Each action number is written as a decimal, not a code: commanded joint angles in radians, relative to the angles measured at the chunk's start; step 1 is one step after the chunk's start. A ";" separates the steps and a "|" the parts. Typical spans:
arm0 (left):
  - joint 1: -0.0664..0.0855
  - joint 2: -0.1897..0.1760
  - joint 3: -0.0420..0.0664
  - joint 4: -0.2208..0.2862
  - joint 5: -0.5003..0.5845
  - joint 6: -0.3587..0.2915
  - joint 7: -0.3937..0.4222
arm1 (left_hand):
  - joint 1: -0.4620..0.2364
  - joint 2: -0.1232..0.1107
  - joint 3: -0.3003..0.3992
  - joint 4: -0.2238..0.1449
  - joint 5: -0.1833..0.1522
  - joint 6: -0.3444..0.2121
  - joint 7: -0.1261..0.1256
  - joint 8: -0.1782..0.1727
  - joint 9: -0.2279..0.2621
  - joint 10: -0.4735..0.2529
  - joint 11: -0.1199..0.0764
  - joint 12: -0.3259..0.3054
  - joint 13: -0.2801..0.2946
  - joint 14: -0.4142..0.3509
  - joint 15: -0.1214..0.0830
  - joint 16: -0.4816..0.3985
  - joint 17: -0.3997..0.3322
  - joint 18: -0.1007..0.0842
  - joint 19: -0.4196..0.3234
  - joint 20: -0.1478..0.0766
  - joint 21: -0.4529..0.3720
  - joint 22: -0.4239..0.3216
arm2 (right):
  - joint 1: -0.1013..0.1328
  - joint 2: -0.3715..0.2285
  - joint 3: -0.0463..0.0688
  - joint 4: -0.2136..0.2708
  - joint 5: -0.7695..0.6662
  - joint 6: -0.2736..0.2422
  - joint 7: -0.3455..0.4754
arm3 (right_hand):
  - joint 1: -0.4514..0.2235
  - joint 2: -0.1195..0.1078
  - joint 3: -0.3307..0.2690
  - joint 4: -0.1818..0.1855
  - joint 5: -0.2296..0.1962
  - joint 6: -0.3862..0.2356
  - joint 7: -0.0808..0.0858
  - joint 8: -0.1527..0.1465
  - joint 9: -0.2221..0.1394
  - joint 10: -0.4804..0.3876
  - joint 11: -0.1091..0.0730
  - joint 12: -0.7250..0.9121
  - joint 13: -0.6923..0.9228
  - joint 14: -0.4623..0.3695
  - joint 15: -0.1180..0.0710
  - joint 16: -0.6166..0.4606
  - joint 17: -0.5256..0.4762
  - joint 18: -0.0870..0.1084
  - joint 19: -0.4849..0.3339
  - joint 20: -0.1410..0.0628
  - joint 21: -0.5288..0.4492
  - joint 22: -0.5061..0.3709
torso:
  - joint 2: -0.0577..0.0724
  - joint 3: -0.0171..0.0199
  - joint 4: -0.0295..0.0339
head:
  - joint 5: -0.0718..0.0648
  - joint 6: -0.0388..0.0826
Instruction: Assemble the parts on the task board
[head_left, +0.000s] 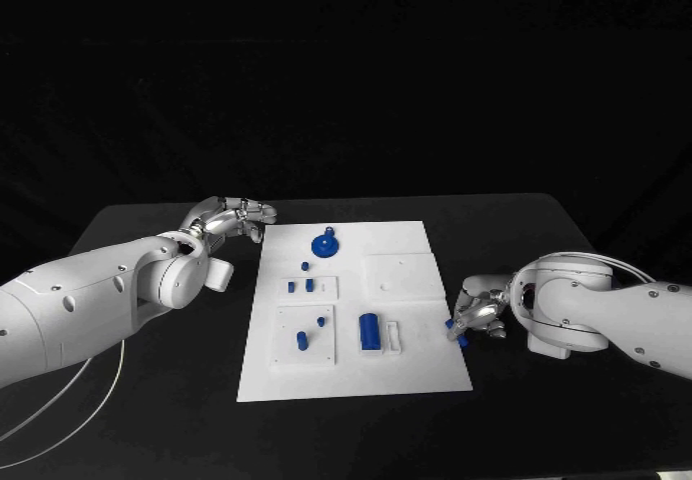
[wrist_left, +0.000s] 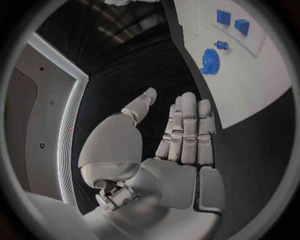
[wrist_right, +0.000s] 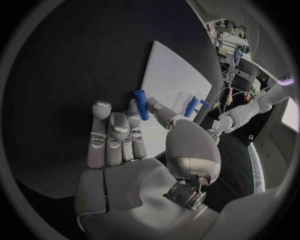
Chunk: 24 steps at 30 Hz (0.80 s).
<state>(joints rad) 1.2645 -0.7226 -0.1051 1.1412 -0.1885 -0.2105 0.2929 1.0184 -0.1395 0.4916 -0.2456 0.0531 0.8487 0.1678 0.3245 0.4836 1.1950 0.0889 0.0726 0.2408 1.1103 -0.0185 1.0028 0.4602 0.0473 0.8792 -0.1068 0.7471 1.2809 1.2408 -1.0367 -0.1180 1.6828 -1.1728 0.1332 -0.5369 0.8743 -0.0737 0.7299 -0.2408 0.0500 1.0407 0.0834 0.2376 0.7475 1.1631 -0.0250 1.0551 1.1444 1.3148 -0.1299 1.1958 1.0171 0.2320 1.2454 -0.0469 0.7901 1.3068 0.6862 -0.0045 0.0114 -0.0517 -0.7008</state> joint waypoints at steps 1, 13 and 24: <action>0.001 0.000 0.001 0.002 -0.003 0.011 0.004 | -0.008 0.003 -0.001 0.005 0.001 -0.006 -0.001 -0.002 0.001 -0.001 0.006 -0.001 0.001 0.006 0.002 0.001 0.001 0.018 -0.002 -0.007 -0.007 0.001 | -0.012 -0.002 -0.009 -0.011 0.023 0.010 -0.010 | 0.004 0.014 0.025 0.018 -0.001 0.008 0.002 0.001 -0.117 0.008 -0.001 -0.001 -0.003 0.005 -0.002 -0.001 0.001 0.030 0.000 0.011 0.006 0.002 | 0.000 0.0004 0.0001 | -0.001 0.000; 0.001 0.000 0.001 0.001 -0.003 0.011 0.002 | -0.008 0.004 -0.001 0.006 0.001 -0.006 -0.001 -0.002 0.001 -0.001 0.007 -0.001 0.001 0.006 0.002 0.001 0.001 0.018 -0.002 -0.007 -0.007 0.001 | 0.005 -0.036 -0.003 -0.062 0.098 -0.001 -0.010 | -0.047 0.007 0.040 0.077 -0.001 0.015 0.000 0.005 -0.114 0.015 -0.003 -0.002 -0.004 0.007 -0.004 0.003 0.002 0.030 0.003 0.012 0.012 0.006 | 0.000 -0.0004 0.0003 | -0.002 0.004; 0.001 0.004 0.001 0.000 -0.003 0.013 0.000 | -0.010 0.004 -0.002 0.007 0.001 -0.006 -0.001 -0.001 0.001 -0.002 0.007 -0.002 0.001 0.006 0.003 0.000 0.002 0.018 -0.002 -0.007 -0.007 0.002 | 0.072 -0.047 0.008 -0.040 0.161 -0.013 -0.007 | -0.061 0.001 0.041 0.088 -0.001 0.016 0.000 0.005 -0.114 0.016 -0.004 -0.002 -0.003 0.007 -0.004 0.005 0.003 0.030 0.003 0.011 0.014 0.008 | 0.000 -0.0008 0.0006 | -0.001 0.008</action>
<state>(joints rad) 1.2645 -0.7211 -0.1052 1.1395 -0.1887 -0.2102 0.2890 1.0185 -0.1395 0.4910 -0.2450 0.0531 0.8486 0.1678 0.3245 0.4836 1.1948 0.0883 0.0726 0.2406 1.1103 -0.0185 1.0028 0.4608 0.0474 0.8776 -0.1052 0.7431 1.2816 1.3139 -1.0867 -0.1090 1.6345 -1.0615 0.1193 -0.5387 0.8221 -0.0698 0.7710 -0.1601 0.0464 1.0475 0.0822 0.2407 0.6326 1.1688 -0.0286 1.0553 1.1426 1.3178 -0.1325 1.1964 1.0190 0.2418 1.2446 -0.0388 0.7996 1.3080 0.6859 -0.0052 0.0120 -0.0527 -0.6943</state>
